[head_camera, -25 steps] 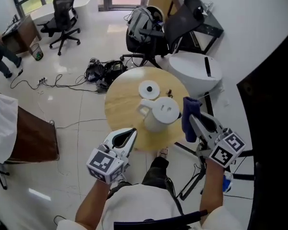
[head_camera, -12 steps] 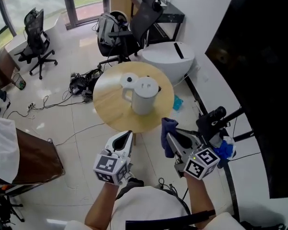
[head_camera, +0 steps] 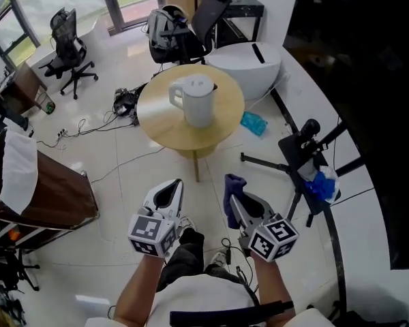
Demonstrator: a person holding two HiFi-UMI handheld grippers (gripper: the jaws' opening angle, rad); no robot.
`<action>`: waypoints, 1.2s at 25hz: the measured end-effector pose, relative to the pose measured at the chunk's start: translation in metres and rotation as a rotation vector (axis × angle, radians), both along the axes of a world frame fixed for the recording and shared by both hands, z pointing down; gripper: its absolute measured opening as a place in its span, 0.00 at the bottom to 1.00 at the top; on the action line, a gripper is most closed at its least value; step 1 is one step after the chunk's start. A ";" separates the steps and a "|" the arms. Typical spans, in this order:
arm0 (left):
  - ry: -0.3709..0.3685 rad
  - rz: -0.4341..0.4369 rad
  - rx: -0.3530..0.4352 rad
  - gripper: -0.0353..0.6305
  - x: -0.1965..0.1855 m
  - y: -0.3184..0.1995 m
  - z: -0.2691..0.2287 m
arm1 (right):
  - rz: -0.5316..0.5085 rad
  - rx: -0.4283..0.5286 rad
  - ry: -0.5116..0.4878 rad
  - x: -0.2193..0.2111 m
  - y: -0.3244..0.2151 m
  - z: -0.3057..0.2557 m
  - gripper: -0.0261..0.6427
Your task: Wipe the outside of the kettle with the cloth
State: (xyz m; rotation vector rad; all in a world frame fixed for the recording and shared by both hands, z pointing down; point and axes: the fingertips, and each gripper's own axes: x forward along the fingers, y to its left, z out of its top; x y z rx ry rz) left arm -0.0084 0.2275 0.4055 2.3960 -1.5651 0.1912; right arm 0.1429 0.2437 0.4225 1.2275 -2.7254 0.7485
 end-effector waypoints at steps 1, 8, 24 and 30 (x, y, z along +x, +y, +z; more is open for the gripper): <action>-0.007 -0.015 -0.008 0.05 0.003 0.012 0.000 | -0.007 -0.006 -0.011 0.003 0.011 0.002 0.16; -0.013 -0.066 -0.062 0.05 0.016 0.074 0.009 | -0.027 -0.022 -0.047 0.006 0.061 0.000 0.16; 0.071 0.004 -0.019 0.05 -0.018 0.097 -0.011 | 0.017 0.070 0.134 -0.050 0.092 -0.023 0.16; 0.103 0.028 -0.048 0.05 -0.029 0.099 -0.002 | 0.041 0.053 0.110 -0.061 0.097 -0.025 0.16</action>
